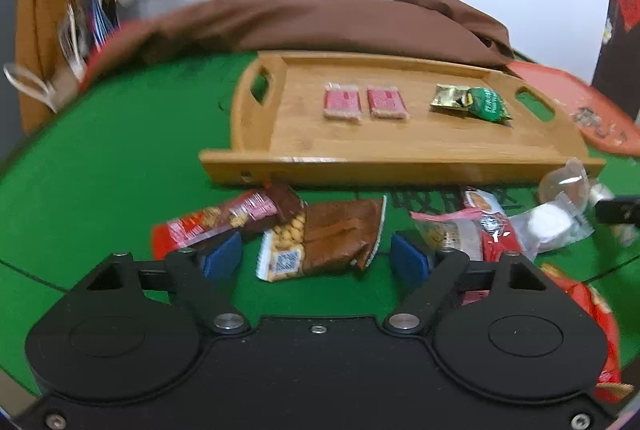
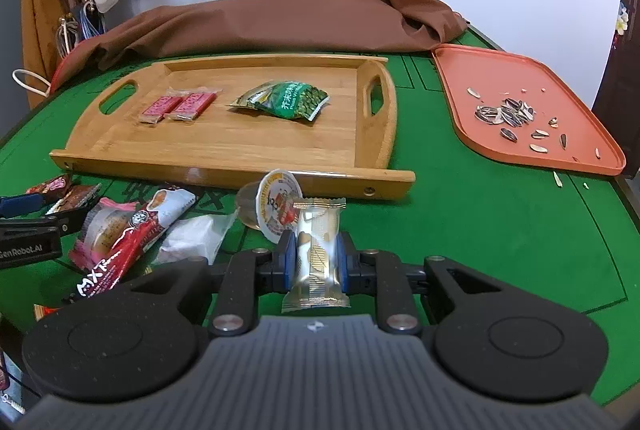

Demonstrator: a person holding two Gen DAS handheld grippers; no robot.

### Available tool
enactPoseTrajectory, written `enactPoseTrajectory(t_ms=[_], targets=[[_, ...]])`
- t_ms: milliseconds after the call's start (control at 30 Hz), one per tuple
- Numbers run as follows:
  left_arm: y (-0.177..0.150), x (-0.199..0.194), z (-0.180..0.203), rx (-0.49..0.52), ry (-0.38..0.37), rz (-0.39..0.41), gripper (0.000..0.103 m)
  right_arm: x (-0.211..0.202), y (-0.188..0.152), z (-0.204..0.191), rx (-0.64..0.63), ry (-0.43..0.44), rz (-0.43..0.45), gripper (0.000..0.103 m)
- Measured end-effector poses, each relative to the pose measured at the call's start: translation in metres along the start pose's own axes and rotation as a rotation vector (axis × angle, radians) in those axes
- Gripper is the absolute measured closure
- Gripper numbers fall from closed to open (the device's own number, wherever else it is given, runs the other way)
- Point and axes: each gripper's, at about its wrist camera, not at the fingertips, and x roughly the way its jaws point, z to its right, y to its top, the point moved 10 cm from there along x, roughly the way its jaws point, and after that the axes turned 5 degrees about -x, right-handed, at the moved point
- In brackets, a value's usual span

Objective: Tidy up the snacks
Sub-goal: 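Grasp the clear wrapped biscuit with the right tool while the left tool grasps the brown nut bar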

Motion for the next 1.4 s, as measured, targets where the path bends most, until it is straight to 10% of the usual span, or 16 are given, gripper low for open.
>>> enactPoseTrajectory(t_ms=[200,367,533,700,800,1167,1400], targets=[[0.01,-0.003,-0.01,-0.113,-0.073,-0.035,0.052,0.005,-0.002,-0.001,-0.001,0.007,-0.009,0.078],[0.016,-0.016,0.001,-0.136,-0.168,-0.051,0.103,0.002,0.002,-0.005,-0.009,0.021,0.005,0.078],[0.016,-0.018,0.005,-0.095,-0.13,-0.03,0.101,-0.005,0.01,-0.007,-0.013,0.028,0.031,0.078],[0.009,-0.022,-0.002,-0.01,-0.006,0.026,0.066,-0.006,0.011,-0.007,-0.011,0.025,0.033,0.078],[0.005,-0.021,-0.009,0.022,0.05,0.037,0.061,-0.004,0.009,-0.005,-0.007,0.022,0.025,0.078],[-0.003,-0.009,0.006,-0.009,-0.052,-0.028,0.034,-0.001,0.008,-0.005,0.002,0.021,0.018,0.078],[0.001,-0.001,0.012,0.039,0.006,-0.001,0.057,0.0,0.006,-0.002,0.008,0.016,0.015,0.077]])
